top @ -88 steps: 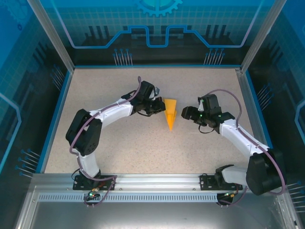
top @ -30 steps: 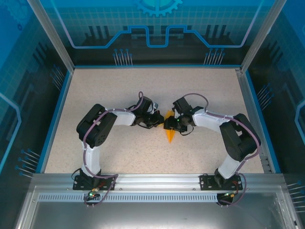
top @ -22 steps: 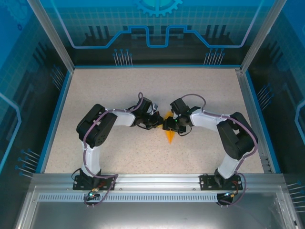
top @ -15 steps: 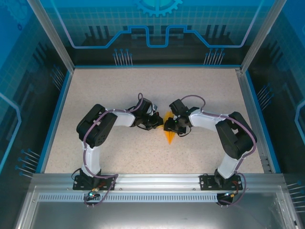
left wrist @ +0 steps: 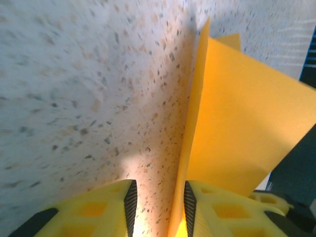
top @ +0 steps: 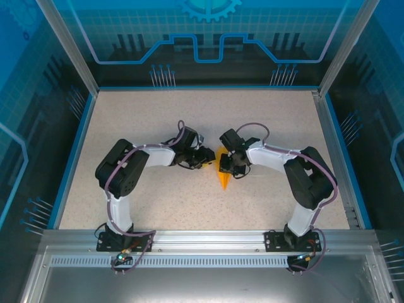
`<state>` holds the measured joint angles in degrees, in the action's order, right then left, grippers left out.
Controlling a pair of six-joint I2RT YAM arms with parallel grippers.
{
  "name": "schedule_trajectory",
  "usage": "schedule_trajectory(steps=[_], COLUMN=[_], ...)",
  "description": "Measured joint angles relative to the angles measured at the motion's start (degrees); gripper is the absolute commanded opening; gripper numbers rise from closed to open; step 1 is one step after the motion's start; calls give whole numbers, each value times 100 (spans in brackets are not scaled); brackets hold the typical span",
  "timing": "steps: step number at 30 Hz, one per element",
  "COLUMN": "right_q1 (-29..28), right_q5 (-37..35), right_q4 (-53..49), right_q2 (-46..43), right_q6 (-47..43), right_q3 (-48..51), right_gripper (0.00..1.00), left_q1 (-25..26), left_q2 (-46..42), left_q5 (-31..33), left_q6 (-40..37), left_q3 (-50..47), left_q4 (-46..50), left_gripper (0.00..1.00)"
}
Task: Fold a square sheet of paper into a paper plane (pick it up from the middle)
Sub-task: Move the paper plane to the center of the table.
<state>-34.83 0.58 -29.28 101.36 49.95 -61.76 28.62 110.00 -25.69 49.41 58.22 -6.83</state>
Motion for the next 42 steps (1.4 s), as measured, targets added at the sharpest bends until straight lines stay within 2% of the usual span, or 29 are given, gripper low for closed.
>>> schedule_trajectory(steps=[8,15,23,31,42], right_q1=[-236,-343,-372,-448,-485], right_q5=[-448,-664,-761,-944,-1154], right_q4=[-455,-691,-780,-953,-1252], right_q2=[323,570,680,688,879], right_q6=[0,4,26,26,-179], right_q3=[-461,-640,-732,-918,-1447], right_gripper=[23,22,20,13,12], left_q1=[-278,-330,-348,-522,-748], left_q2=[-730,-1097,-1307,-1598,-2068], left_q5=[636,1193,1947,2579,3154], left_q6=[-164,-328,-363,-339,-345], left_q3=[-33,-37,-70,-149,-330], left_q4=[726,1314,1969,2463,2863], left_gripper=[44,56,83,98,98])
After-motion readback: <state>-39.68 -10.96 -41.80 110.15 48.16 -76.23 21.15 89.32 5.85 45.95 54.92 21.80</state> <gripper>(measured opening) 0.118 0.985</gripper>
